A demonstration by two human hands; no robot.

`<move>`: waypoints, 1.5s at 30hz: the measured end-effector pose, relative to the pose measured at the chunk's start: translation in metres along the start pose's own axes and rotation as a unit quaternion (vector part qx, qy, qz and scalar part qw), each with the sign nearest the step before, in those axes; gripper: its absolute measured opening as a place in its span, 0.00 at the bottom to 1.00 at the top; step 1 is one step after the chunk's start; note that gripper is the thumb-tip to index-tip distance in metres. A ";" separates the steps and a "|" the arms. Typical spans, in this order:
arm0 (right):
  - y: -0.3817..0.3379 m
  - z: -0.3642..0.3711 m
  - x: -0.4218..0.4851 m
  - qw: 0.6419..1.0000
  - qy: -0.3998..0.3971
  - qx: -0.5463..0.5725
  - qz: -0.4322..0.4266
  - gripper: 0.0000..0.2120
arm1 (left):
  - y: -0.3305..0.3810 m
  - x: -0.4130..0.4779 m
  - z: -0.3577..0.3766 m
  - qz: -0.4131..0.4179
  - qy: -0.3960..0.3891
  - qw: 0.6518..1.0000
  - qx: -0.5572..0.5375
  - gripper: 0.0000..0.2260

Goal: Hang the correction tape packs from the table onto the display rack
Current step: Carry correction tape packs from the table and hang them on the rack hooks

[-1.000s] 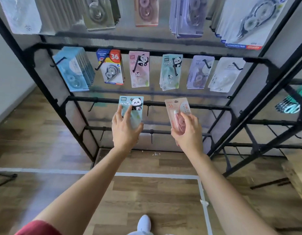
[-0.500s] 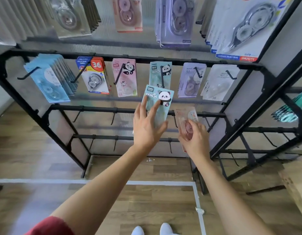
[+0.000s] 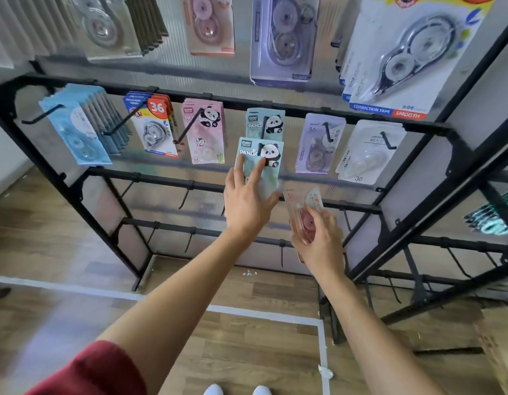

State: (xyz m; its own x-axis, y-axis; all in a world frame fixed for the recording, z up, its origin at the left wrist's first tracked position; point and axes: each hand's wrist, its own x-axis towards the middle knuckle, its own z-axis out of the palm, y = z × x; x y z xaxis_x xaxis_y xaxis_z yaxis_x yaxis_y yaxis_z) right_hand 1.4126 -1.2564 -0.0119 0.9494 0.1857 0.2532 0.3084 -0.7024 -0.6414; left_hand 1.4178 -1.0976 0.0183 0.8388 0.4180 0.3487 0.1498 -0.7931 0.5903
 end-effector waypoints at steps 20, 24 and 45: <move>0.008 -0.008 0.026 0.999 0.007 -0.010 -0.048 0.29 | -0.026 0.085 0.013 0.023 -0.100 0.988 0.114 0.36; -0.007 -0.004 0.024 0.996 0.027 0.030 -0.074 0.30 | -0.044 0.059 -0.016 0.031 -0.047 0.995 0.086 0.31; -0.180 -0.008 0.017 0.939 0.256 0.064 -0.219 0.30 | -0.059 0.072 -0.225 0.154 0.121 0.979 0.051 0.29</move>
State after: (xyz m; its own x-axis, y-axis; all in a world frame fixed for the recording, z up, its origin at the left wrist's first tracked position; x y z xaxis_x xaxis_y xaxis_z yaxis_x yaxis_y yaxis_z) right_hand 1.3724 -1.1325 0.1135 0.5870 0.0586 0.8074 0.6986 -0.5408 -0.4686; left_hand 1.3519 -0.9207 0.1725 0.7061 0.2353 0.6679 -0.0292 -0.9327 0.3595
